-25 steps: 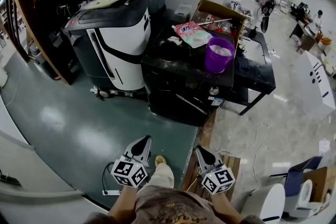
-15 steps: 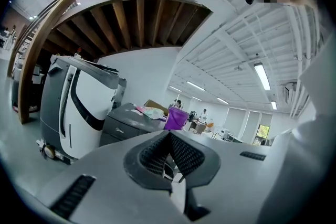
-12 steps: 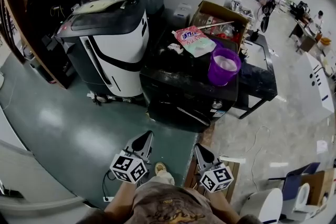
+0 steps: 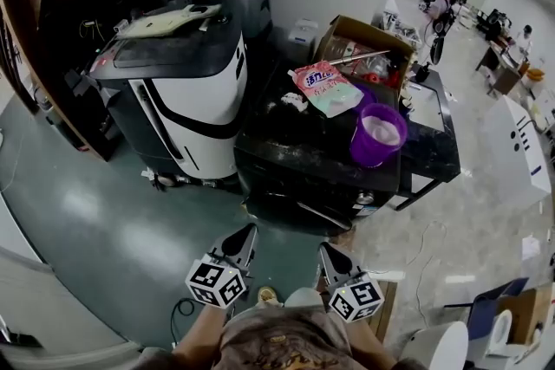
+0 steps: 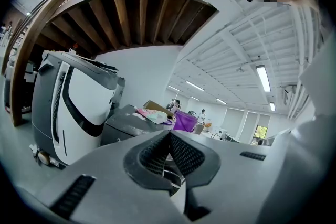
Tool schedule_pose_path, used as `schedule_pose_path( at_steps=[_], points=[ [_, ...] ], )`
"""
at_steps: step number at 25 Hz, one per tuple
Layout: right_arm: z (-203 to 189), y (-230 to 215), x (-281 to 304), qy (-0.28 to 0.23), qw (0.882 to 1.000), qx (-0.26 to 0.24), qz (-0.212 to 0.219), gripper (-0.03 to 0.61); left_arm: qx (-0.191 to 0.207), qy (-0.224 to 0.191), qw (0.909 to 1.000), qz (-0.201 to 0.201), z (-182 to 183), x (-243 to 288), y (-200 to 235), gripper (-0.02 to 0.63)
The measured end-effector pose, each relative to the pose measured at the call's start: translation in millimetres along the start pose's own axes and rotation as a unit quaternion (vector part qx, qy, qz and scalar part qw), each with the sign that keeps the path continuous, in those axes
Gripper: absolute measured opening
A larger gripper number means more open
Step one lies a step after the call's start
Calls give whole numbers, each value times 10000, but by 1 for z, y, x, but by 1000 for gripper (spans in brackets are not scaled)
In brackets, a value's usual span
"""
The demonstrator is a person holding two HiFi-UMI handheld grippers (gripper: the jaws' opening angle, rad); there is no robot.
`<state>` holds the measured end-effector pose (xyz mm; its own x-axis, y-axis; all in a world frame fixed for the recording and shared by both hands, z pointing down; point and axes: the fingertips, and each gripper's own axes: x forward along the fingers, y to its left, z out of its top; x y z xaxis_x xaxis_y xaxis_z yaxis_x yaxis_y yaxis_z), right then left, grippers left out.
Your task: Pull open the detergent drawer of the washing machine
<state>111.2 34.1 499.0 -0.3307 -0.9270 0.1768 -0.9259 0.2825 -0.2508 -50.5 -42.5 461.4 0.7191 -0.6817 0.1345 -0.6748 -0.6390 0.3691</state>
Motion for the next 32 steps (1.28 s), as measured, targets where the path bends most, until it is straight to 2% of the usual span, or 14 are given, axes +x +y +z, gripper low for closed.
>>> schedule_pose_path(
  at_steps=[13,32],
  points=[
    [13,-31,33,-4,9999,-47,-153,3,-213,10,9996,-173,8,48,21,21],
    [42,-71,118,63,9992,-230,333,3,-249,49,9997,-3,28,117,60,21]
  ],
)
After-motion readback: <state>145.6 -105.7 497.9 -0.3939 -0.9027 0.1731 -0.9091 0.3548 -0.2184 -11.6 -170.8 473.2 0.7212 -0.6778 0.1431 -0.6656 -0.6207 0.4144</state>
